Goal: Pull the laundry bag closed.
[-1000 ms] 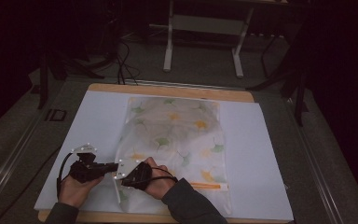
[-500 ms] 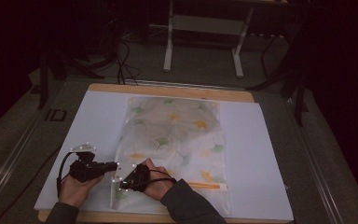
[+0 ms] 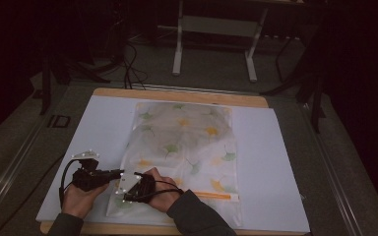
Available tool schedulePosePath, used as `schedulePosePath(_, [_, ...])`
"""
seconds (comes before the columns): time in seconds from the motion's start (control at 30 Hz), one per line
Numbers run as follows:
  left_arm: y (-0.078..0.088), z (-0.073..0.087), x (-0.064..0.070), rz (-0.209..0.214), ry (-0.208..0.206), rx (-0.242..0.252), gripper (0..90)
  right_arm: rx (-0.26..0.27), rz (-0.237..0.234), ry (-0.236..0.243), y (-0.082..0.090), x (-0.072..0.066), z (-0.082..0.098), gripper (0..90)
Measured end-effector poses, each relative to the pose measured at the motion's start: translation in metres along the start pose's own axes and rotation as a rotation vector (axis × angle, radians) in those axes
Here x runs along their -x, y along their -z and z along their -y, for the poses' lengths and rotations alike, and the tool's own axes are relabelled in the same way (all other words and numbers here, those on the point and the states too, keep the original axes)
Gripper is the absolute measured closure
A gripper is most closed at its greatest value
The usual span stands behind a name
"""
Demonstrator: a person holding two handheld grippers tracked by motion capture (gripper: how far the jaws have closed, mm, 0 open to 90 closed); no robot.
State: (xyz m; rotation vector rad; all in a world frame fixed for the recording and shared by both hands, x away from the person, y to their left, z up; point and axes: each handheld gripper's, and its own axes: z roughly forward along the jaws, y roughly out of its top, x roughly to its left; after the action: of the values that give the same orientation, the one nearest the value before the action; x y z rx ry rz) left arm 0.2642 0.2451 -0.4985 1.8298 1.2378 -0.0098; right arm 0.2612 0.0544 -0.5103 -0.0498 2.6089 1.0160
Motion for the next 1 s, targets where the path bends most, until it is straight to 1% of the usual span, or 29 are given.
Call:
schedulePosePath(0.07, [0.0, 0.0, -0.001, 0.005, 0.003, 0.003, 89.5, 0.004, 0.001, 0.001, 0.0, 0.0, 0.0, 77.7])
schedulePosePath(0.1, [0.001, 0.0, -0.001, 0.007, 0.006, 0.008, 89.5, 0.001, 0.001, -0.004, 0.0, 0.0, 0.0, 82.5])
schedulePosePath(0.2, [0.002, 0.0, -0.001, 0.003, 0.006, 0.011, 89.4, 0.005, -0.014, -0.014, 0.002, 0.002, 0.0, 83.6])
schedulePosePath(0.3, [0.002, 0.0, 0.0, -0.001, 0.007, 0.016, 89.4, 0.002, -0.032, -0.035, 0.003, 0.004, 0.0, 84.1])
schedulePosePath(0.53, [0.002, 0.0, -0.001, -0.007, 0.011, 0.018, 89.4, 0.011, -0.045, -0.061, 0.008, 0.006, 0.002, 84.3])
schedulePosePath(0.63, [0.002, 0.0, -0.002, -0.016, 0.01, 0.016, 89.4, 0.015, -0.042, -0.061, 0.01, 0.007, 0.002, 84.5])
schedulePosePath(0.83, [0.002, -0.001, -0.001, -0.017, 0.002, 0.02, 89.5, 0.002, -0.044, -0.051, 0.011, 0.008, 0.002, 84.8])
schedulePosePath(1.0, [0.004, -0.001, -0.001, 0.0, 0.012, 0.033, 89.5, 0.002, -0.042, -0.058, 0.011, 0.009, 0.004, 85.0])
